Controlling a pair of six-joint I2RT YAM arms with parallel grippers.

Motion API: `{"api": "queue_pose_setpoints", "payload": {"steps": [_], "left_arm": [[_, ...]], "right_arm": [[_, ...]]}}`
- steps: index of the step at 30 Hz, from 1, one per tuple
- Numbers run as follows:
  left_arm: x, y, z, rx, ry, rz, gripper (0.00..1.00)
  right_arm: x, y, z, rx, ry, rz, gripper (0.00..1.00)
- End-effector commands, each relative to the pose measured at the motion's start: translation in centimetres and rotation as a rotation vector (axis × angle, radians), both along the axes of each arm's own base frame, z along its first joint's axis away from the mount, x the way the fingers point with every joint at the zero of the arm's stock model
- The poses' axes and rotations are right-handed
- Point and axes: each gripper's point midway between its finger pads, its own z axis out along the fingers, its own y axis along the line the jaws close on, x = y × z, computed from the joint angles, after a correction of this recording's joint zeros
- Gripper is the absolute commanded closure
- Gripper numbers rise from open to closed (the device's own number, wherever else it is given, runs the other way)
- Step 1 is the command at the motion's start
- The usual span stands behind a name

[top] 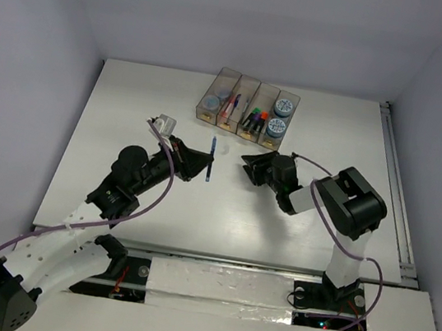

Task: Sort the stationery into containers
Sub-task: Pick up the pen cap from the center of the board.

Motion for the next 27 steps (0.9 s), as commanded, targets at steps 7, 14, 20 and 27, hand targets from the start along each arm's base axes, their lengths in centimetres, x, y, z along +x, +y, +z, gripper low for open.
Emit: {"api": "queue_pose_setpoints", "payload": {"steps": [7, 14, 20, 27], "left_arm": [[-1.9, -0.4, 3.2, -0.085, -0.093, -0.079, 1.0], [-3.0, -0.7, 3.6, -0.107, -0.101, -0.131, 1.0], [-3.4, -0.5, 3.9, -0.121, -0.115, -0.135, 1.0], [-3.4, -0.6, 3.7, -0.123, -0.113, -0.14, 1.0]], "right_arm": [[1.7, 2.6, -2.0, 0.273, 0.117, -0.23, 0.5], [2.7, 3.2, -3.3, 0.329, 0.151, -0.336, 0.49], [3.2, 4.8, -3.4, 0.344, 0.177, -0.31, 0.47], [3.6, 6.2, -3.4, 0.203, 0.148, -0.241, 0.48]]}}
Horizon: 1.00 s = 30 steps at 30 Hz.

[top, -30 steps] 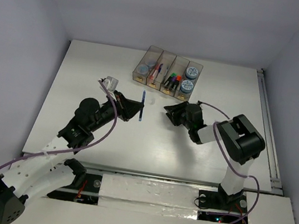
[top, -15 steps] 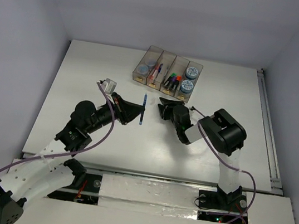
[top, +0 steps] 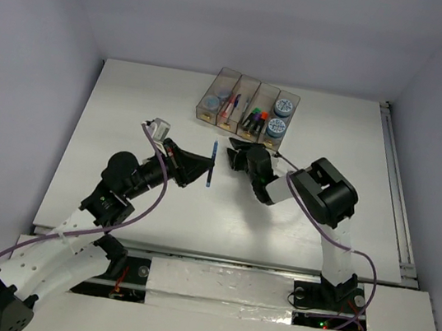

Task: Sort the stationery into containers
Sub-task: Pick up the pen cap from the center of the board.

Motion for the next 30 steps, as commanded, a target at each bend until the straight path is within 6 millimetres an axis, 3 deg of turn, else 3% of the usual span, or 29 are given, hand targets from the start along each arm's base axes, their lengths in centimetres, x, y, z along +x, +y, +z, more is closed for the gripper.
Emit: {"api": "queue_pose_setpoints", "payload": {"steps": [1, 6, 8, 13, 14, 15, 19, 22, 27, 30], "left_arm": [[-0.5, -0.1, 1.6, -0.044, -0.056, -0.018, 1.0], [-0.3, 0.0, 1.1, -0.04, -0.051, -0.009, 1.0], [-0.2, 0.0, 1.0, -0.04, -0.047, -0.008, 1.0], [0.0, 0.0, 1.0, -0.04, -0.049, -0.001, 1.0], [0.0, 0.0, 0.9, -0.039, -0.046, 0.0, 1.0], [0.1, 0.0, 0.9, -0.038, -0.045, 0.002, 1.0], [0.1, 0.0, 1.0, -0.037, -0.047, 0.005, 1.0], [0.2, 0.0, 1.0, -0.034, -0.045, 0.005, 1.0], [0.3, 0.1, 1.0, -0.031, -0.047, 0.015, 1.0], [0.6, 0.3, 0.9, -0.021, -0.045, 0.036, 1.0]], "right_arm": [[-1.4, 1.0, -4.7, -0.137, 0.118, 0.077, 0.5], [-2.7, 2.8, -5.8, -0.326, 0.074, 0.257, 0.55], [-2.9, 3.6, -5.2, -0.384, 0.031, 0.335, 0.58], [-4.1, 3.7, -6.1, -0.666, -0.028, 0.517, 0.62], [-3.8, 3.5, -5.5, -0.71, -0.052, 0.524, 0.62], [-3.9, 2.9, -5.6, -0.78, -0.052, 0.546, 0.62], [-3.7, 2.2, -3.7, -0.937, -0.129, 0.58, 0.44], [-4.0, 3.0, -3.2, -1.043, -0.175, 0.663, 0.38], [-4.3, 2.4, -4.5, -1.138, -0.141, 0.715, 0.42], [-4.6, 1.8, -3.7, -1.161, -0.139, 0.68, 0.48]]}}
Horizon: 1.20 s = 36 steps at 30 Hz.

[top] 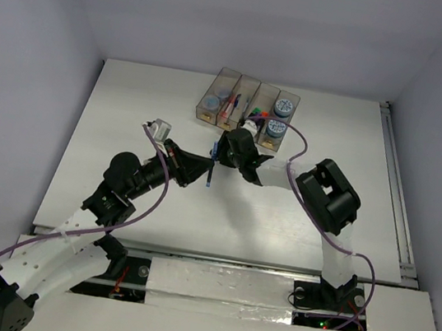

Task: Sort the stationery into containers
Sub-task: Pick up the pen cap from the center of the board.

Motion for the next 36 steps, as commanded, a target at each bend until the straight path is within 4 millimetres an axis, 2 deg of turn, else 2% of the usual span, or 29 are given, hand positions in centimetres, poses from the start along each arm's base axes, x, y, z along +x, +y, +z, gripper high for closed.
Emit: {"api": "queue_pose_setpoints", "payload": {"steps": [1, 3, 6, 10, 16, 17, 21, 31, 34, 36], "left_arm": [[0.2, 0.3, 1.7, -0.026, -0.055, 0.022, 1.0], [0.3, 0.4, 1.8, -0.028, -0.057, 0.028, 1.0], [0.3, 0.4, 2.0, -0.029, -0.064, 0.03, 1.0], [0.2, 0.5, 2.1, -0.028, -0.065, 0.031, 1.0], [0.1, 0.7, 2.2, -0.027, -0.07, 0.037, 1.0], [0.0, 0.7, 2.3, -0.027, -0.073, 0.037, 1.0], [0.0, 0.8, 2.3, -0.028, -0.074, 0.04, 1.0], [0.0, 1.9, 2.9, -0.028, -0.092, 0.093, 1.0], [0.0, 2.4, 3.1, -0.029, -0.098, 0.118, 1.0], [0.0, 2.6, 3.1, -0.027, -0.1, 0.126, 1.0]], "right_arm": [[-1.9, -2.0, -2.1, -0.166, 0.036, 0.015, 0.5], [-1.9, -1.8, -1.4, -0.156, 0.032, 0.017, 0.51], [-1.9, -0.6, -1.3, -0.155, 0.037, 0.047, 0.45], [-2.1, 0.1, -2.6, -0.184, 0.074, 0.062, 0.44], [-2.5, -0.1, -3.6, -0.255, 0.089, 0.05, 0.52], [-2.7, 0.4, -3.4, -0.257, 0.085, 0.061, 0.54], [-2.7, 0.5, -3.8, -0.295, 0.099, 0.06, 0.57], [-2.4, -0.8, -4.9, -0.405, 0.104, 0.051, 0.71], [-2.2, -1.2, -5.2, -0.452, 0.103, 0.062, 0.62], [-2.1, -1.0, -5.2, -0.463, 0.101, 0.075, 0.6]]}}
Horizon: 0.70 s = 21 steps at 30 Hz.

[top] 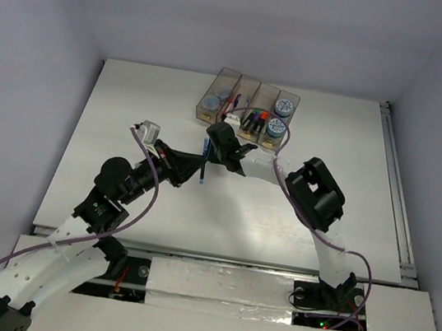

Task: Sort the stationery into containers
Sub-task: Pick up the pen cap from the center of the board.

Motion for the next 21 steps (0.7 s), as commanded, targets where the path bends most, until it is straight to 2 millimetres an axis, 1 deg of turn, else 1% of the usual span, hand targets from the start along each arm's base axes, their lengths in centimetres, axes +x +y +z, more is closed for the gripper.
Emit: {"api": "queue_pose_setpoints", "payload": {"steps": [1, 3, 4, 7, 9, 10, 11, 13, 14, 15, 16, 17, 18, 19, 20, 21], "left_arm": [[-0.1, 0.8, 2.4, -0.029, -0.072, 0.033, 1.0], [-0.1, 0.9, 2.4, -0.028, -0.071, 0.039, 1.0], [-0.2, 1.0, 2.4, -0.028, -0.073, 0.041, 1.0], [-0.2, 1.2, 2.3, -0.027, -0.072, 0.05, 1.0], [-0.2, 1.3, 2.2, -0.025, -0.068, 0.055, 1.0], [-0.2, 1.3, 2.1, -0.022, -0.066, 0.055, 1.0], [-0.2, 1.3, 2.1, -0.022, -0.066, 0.057, 1.0], [-0.1, 1.4, 1.9, -0.021, -0.061, 0.064, 1.0], [-0.1, 1.4, 1.9, -0.02, -0.06, 0.064, 1.0], [-0.1, 1.4, 1.9, -0.021, -0.059, 0.067, 1.0], [0.0, 1.4, 1.9, -0.019, -0.059, 0.067, 1.0], [0.0, 1.4, 1.9, -0.018, -0.058, 0.067, 1.0], [0.0, 1.4, 1.8, -0.016, -0.055, 0.069, 1.0], [0.1, 1.4, 1.8, -0.016, -0.055, 0.07, 1.0], [0.1, 1.4, 1.7, -0.016, -0.052, 0.07, 1.0], [0.1, 1.3, 1.4, -0.014, -0.045, 0.068, 1.0]], "right_arm": [[-2.1, -2.4, -4.7, -0.203, 0.101, 0.044, 0.6], [-2.1, -2.1, -4.8, -0.206, 0.107, 0.06, 0.61], [-2.2, -2.2, -4.9, -0.218, 0.112, 0.071, 0.66], [-2.5, -2.5, -5.6, -0.241, 0.13, 0.086, 0.7], [-2.7, -2.7, -6.0, -0.254, 0.138, 0.091, 0.8], [-2.9, -2.9, -6.1, -0.257, 0.142, 0.088, 0.84], [-2.9, -2.9, -6.0, -0.252, 0.137, 0.084, 0.91], [-2.8, -2.9, -4.9, -0.226, 0.112, 0.072, 1.0], [-2.9, -3.0, -5.2, -0.222, 0.114, 0.068, 1.0], [-2.2, -2.3, -3.2, -0.169, 0.061, 0.06, 1.0], [-2.1, -2.2, -2.5, -0.142, 0.043, 0.05, 1.0], [-2.6, -2.6, -2.5, -0.131, 0.041, 0.05, 1.0], [-2.7, -2.3, -1.7, -0.098, 0.03, 0.055, 1.0], [-1.8, -2.0, 1.1, -0.024, -0.027, 0.038, 1.0], [-2.4, -2.5, 1.1, -0.014, -0.028, 0.036, 1.0], [-2.2, -2.8, 2.1, 0.016, -0.048, 0.03, 1.0]]}}
